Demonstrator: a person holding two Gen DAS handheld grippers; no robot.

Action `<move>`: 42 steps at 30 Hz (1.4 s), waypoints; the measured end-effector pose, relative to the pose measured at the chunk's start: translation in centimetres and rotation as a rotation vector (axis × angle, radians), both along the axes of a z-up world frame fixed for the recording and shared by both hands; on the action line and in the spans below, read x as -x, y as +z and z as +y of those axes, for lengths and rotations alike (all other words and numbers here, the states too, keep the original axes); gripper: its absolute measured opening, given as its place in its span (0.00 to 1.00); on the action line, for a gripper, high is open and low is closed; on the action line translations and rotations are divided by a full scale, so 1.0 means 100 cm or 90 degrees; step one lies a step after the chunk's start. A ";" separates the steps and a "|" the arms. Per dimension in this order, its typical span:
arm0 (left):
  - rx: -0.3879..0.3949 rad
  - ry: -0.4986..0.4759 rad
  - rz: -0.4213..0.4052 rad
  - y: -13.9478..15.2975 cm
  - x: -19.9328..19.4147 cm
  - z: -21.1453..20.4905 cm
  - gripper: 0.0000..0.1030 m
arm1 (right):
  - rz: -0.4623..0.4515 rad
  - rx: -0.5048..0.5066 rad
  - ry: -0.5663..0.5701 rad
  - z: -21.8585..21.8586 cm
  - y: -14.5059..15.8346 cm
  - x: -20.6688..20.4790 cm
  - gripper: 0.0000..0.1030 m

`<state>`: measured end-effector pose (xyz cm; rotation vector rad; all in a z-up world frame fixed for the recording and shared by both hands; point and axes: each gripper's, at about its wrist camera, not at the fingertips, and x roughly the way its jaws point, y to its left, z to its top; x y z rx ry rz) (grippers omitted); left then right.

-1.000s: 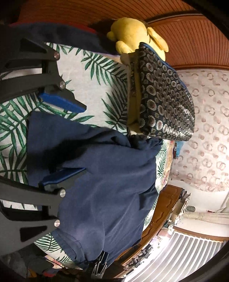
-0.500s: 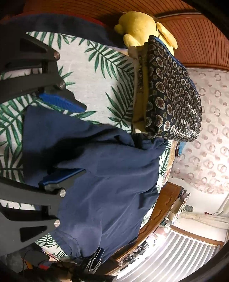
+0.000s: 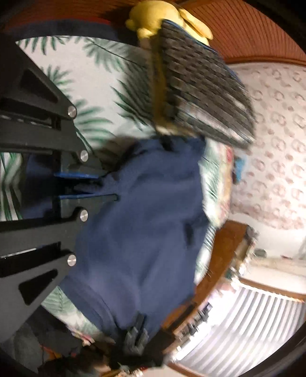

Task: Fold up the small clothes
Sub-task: 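Grasp the shirt edge with the left gripper and lift it, then fold the lifted edge onto the shirt and open the left gripper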

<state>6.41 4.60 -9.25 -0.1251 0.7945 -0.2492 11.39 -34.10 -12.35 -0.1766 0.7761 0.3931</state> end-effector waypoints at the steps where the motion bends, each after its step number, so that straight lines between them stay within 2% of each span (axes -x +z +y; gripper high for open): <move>1: 0.001 -0.006 -0.016 0.009 -0.001 -0.005 0.05 | 0.007 -0.008 0.004 -0.002 0.002 0.000 0.44; 3: 0.011 -0.026 -0.047 0.031 -0.006 -0.019 0.05 | 0.016 -0.023 0.004 -0.007 0.006 0.001 0.38; 10: 0.052 -0.131 -0.118 0.095 -0.038 -0.090 0.05 | -0.025 -0.044 -0.034 -0.036 0.039 0.014 0.38; 16: 0.046 -0.214 -0.136 0.127 -0.071 -0.166 0.04 | -0.062 -0.054 -0.064 -0.059 0.063 0.025 0.38; 21: 0.049 -0.277 -0.144 0.150 -0.081 -0.223 0.04 | -0.078 -0.056 -0.088 -0.079 0.072 0.033 0.38; 25: 0.038 -0.314 -0.111 0.146 -0.083 -0.257 0.10 | -0.074 -0.056 -0.099 -0.086 0.071 0.037 0.38; 28: 0.003 -0.319 -0.097 0.128 -0.084 -0.265 0.26 | -0.070 -0.057 -0.109 -0.091 0.068 0.037 0.38; 30: -0.009 -0.317 -0.090 0.117 -0.082 -0.259 0.28 | -0.068 -0.060 -0.112 -0.095 0.067 0.037 0.38; 33: -0.016 -0.299 -0.089 0.109 -0.079 -0.243 0.46 | -0.068 -0.060 -0.113 -0.095 0.068 0.034 0.38; 36: -0.001 -0.289 -0.080 0.107 -0.076 -0.231 0.58 | -0.069 -0.064 -0.110 -0.092 0.070 0.034 0.38; 39: -0.003 -0.289 -0.085 0.110 -0.070 -0.224 0.61 | -0.073 -0.067 -0.101 -0.086 0.073 0.031 0.38; 42: -0.005 -0.321 -0.059 0.106 -0.067 -0.226 0.61 | -0.079 -0.067 -0.089 -0.075 0.079 0.029 0.38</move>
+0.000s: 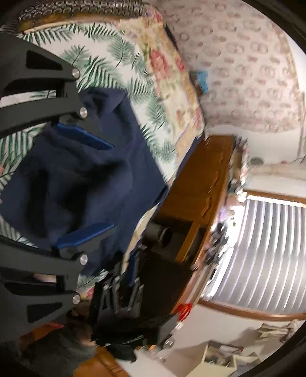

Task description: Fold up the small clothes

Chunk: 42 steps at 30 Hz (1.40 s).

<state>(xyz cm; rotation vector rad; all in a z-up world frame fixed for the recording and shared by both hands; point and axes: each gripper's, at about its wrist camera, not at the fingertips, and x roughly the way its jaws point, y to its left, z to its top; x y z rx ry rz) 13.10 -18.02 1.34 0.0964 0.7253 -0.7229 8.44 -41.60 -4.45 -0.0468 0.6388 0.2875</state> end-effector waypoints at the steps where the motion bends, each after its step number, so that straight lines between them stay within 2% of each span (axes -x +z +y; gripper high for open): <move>1: -0.009 -0.006 0.008 -0.004 0.001 -0.002 0.61 | -0.002 0.002 0.004 0.004 0.002 0.000 0.38; 6: -0.047 -0.001 0.019 -0.022 0.006 -0.004 0.62 | -0.008 0.006 0.016 0.012 0.006 0.002 0.38; 14: -0.042 0.069 -0.012 -0.031 0.023 0.040 0.62 | -0.008 0.021 0.035 0.021 0.013 -0.008 0.39; 21: -0.014 0.159 -0.012 -0.040 0.033 0.094 0.62 | 0.004 0.027 0.108 0.064 0.008 -0.015 0.39; 26: -0.009 0.204 -0.010 -0.047 0.038 0.127 0.61 | 0.032 0.022 0.178 0.106 -0.006 -0.018 0.39; 32: -0.002 0.235 -0.014 -0.052 0.046 0.152 0.62 | 0.071 0.055 0.257 0.162 -0.034 -0.018 0.39; 42: 0.014 0.246 -0.004 -0.063 0.050 0.164 0.62 | 0.106 0.139 0.255 0.186 -0.068 -0.029 0.40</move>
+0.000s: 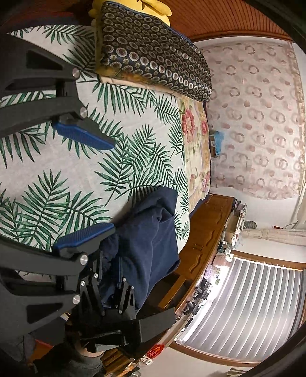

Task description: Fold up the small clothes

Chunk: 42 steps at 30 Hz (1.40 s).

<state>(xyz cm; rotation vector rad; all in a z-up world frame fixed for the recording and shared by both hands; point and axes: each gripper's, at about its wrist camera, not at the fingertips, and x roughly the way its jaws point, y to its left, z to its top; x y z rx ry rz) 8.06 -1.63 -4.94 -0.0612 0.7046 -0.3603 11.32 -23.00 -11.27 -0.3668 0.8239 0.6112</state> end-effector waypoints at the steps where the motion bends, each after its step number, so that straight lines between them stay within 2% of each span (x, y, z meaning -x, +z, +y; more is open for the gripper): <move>1: 0.001 0.000 0.002 -0.001 0.000 0.000 0.62 | 0.001 0.002 0.005 0.000 0.000 0.000 0.39; 2: 0.001 -0.001 0.003 -0.002 0.000 0.000 0.62 | 0.001 0.001 0.008 -0.001 0.002 -0.001 0.33; 3: 0.002 -0.001 0.005 -0.004 0.000 -0.001 0.62 | 0.003 -0.002 0.013 -0.003 0.004 -0.002 0.19; 4: 0.003 -0.002 0.006 -0.004 0.000 -0.002 0.62 | 0.008 -0.009 0.020 -0.005 0.007 -0.002 0.13; 7: 0.004 -0.006 0.008 -0.007 0.000 -0.005 0.62 | -0.006 -0.034 0.022 -0.019 0.030 -0.005 0.07; 10: 0.004 -0.010 0.010 -0.008 -0.001 -0.008 0.62 | -0.051 -0.058 0.004 -0.038 0.065 -0.015 0.06; 14: 0.006 -0.015 0.011 -0.009 -0.002 -0.012 0.62 | -0.103 -0.051 -0.059 -0.072 0.107 -0.052 0.05; 16: 0.009 -0.018 0.013 -0.009 -0.001 -0.013 0.62 | -0.115 -0.038 -0.089 -0.087 0.115 -0.073 0.05; 19: 0.007 -0.023 0.015 -0.011 -0.001 -0.017 0.62 | -0.130 -0.012 -0.161 -0.114 0.118 -0.110 0.05; 22: 0.007 -0.028 0.019 -0.013 -0.001 -0.020 0.62 | -0.128 0.024 -0.270 -0.143 0.109 -0.149 0.06; 23: 0.006 -0.029 0.021 -0.014 -0.002 -0.022 0.62 | -0.138 0.047 -0.306 -0.150 0.106 -0.157 0.12; 24: 0.006 -0.031 0.022 -0.015 -0.001 -0.023 0.62 | -0.140 0.055 -0.326 -0.156 0.104 -0.161 0.26; 25: 0.006 -0.032 0.023 -0.015 -0.002 -0.024 0.62 | -0.135 0.049 -0.336 -0.162 0.104 -0.163 0.31; 28: 0.007 -0.039 0.025 -0.017 -0.001 -0.028 0.62 | -0.110 0.003 -0.314 -0.168 0.103 -0.156 0.31; 36: 0.006 -0.055 0.025 -0.018 -0.003 -0.041 0.62 | -0.029 -0.040 -0.238 -0.153 0.074 -0.114 0.35; 42: -0.009 -0.071 0.036 -0.024 -0.015 -0.057 0.62 | 0.029 -0.064 -0.215 -0.135 0.048 -0.107 0.35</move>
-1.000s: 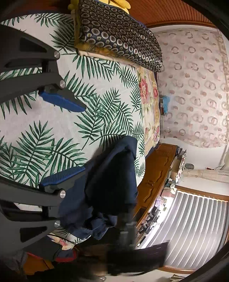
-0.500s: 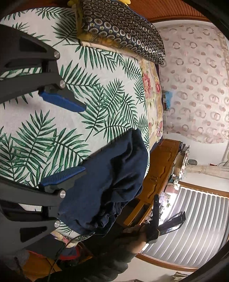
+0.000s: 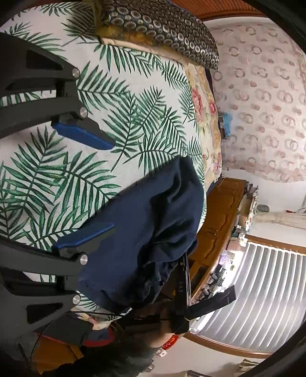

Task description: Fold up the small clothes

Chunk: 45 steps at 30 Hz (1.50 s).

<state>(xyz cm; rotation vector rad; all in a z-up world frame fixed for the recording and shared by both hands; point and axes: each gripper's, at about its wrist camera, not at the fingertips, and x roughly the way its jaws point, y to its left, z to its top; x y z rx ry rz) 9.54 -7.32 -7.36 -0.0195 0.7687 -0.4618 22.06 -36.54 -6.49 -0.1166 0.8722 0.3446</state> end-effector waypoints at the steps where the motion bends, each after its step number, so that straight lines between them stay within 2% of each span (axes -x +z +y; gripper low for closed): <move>1: 0.000 -0.002 0.002 -0.001 -0.001 -0.002 0.62 | 0.010 -0.007 0.001 0.002 -0.004 -0.001 0.35; 10: -0.002 -0.012 0.014 -0.008 -0.001 -0.011 0.62 | 0.040 -0.058 -0.011 0.007 -0.015 -0.022 0.35; 14: -0.001 -0.014 0.015 -0.009 -0.001 -0.012 0.62 | 0.044 -0.044 -0.001 0.016 -0.013 -0.024 0.33; 16: -0.001 -0.014 0.015 -0.010 0.000 -0.013 0.62 | 0.046 -0.031 0.014 0.020 -0.014 -0.024 0.22; 17: -0.001 -0.014 0.016 -0.010 0.001 -0.013 0.62 | 0.043 -0.027 0.028 0.022 -0.013 -0.022 0.09; 18: -0.001 -0.014 0.016 -0.010 0.001 -0.013 0.62 | 0.035 -0.021 0.034 0.024 -0.011 -0.020 0.05; 20: 0.000 -0.014 0.017 -0.010 0.002 -0.013 0.62 | -0.007 -0.004 0.045 0.026 0.003 -0.011 0.02; 22: 0.000 -0.013 0.017 -0.011 0.002 -0.013 0.62 | -0.048 -0.013 0.047 0.024 0.021 -0.005 0.01; 27: 0.003 -0.014 0.018 -0.011 0.004 -0.013 0.62 | -0.148 0.002 -0.002 0.013 0.069 -0.013 0.00; 29: 0.003 -0.015 0.018 -0.012 0.005 -0.014 0.62 | -0.184 0.036 -0.031 0.010 0.076 -0.022 0.00; 31: 0.003 -0.015 0.019 -0.012 0.004 -0.014 0.62 | -0.238 0.109 -0.090 0.007 0.078 -0.031 0.00; 32: 0.003 -0.015 0.020 -0.012 0.004 -0.013 0.62 | -0.238 0.142 -0.128 0.002 0.075 -0.040 0.00; 33: 0.003 -0.016 0.019 -0.012 0.004 -0.014 0.62 | -0.225 0.150 -0.135 -0.002 0.072 -0.045 0.01; 37: 0.005 -0.019 0.020 -0.013 0.006 -0.015 0.62 | -0.191 0.126 -0.123 -0.018 0.061 -0.038 0.12; 39: 0.005 -0.020 0.020 -0.014 0.005 -0.017 0.62 | -0.155 0.099 -0.090 -0.024 0.055 -0.028 0.31; 45: 0.002 -0.027 0.019 -0.015 0.003 -0.026 0.62 | -0.097 0.072 -0.036 -0.033 0.029 0.013 0.37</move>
